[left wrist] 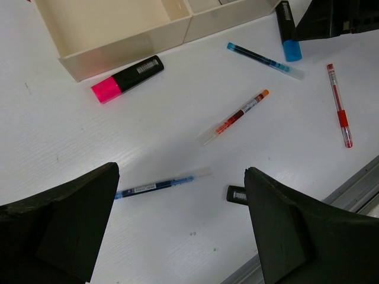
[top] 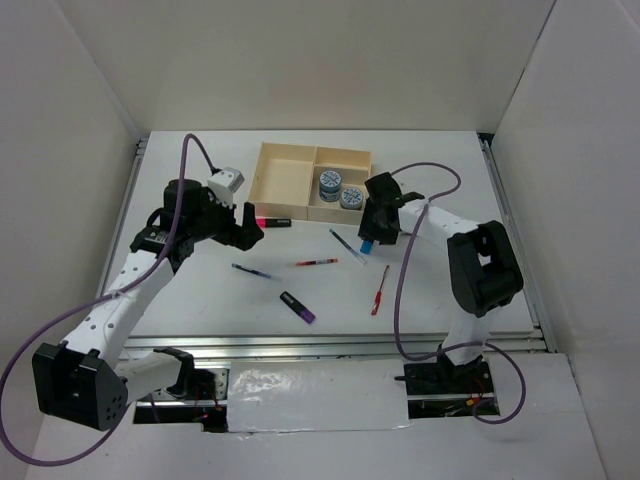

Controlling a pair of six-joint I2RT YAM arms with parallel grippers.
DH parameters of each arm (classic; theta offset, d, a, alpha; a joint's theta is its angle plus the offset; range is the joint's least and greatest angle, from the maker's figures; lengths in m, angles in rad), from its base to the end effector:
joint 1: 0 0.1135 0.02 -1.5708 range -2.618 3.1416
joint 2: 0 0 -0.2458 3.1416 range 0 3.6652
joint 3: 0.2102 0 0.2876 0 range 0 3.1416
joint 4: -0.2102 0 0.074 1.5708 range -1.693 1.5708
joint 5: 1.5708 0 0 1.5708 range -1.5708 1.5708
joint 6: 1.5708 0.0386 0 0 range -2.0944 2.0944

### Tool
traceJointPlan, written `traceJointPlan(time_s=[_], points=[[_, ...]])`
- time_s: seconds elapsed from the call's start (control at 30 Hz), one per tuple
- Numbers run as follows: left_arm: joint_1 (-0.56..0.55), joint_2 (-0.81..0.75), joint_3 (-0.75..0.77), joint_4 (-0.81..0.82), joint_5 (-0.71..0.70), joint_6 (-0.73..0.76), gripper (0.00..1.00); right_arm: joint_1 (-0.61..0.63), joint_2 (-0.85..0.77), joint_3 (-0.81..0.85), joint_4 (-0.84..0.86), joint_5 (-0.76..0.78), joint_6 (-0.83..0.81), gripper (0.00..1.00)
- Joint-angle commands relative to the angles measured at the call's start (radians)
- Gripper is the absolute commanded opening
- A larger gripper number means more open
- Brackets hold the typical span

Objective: Sort the stationery into containers
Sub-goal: Pick up the pen from the center of the board.

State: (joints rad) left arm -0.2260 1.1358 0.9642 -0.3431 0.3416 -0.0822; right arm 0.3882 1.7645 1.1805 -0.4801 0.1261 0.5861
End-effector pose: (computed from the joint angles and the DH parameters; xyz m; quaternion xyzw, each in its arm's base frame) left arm 0.2894 -0.0798 0.2932 0.1466 0.8429 -0.2213 0.4681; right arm 0.3624 0.1430 0.1515 0.1112 0.9599 0.0632 0.2496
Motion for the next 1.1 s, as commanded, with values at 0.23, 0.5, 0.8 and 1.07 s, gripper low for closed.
traceJointPlan(time_s=[0.23,0.5,0.8,1.07], points=[[0.001,-0.007,0.004,0.02,-0.015,0.009,0.99,0.012,0.105,0.054,0.003,0.09,0.081,0.57],[0.011,-0.007,0.002,0.003,-0.01,0.025,0.99,-0.034,0.165,0.068,-0.008,0.081,0.072,0.4],[0.016,-0.007,0.005,-0.005,0.0,0.041,0.99,-0.051,-0.037,0.022,-0.051,0.06,-0.026,0.0],[0.022,0.007,0.024,-0.028,0.108,0.156,0.99,-0.115,-0.261,0.151,-0.038,-0.221,-0.712,0.0]])
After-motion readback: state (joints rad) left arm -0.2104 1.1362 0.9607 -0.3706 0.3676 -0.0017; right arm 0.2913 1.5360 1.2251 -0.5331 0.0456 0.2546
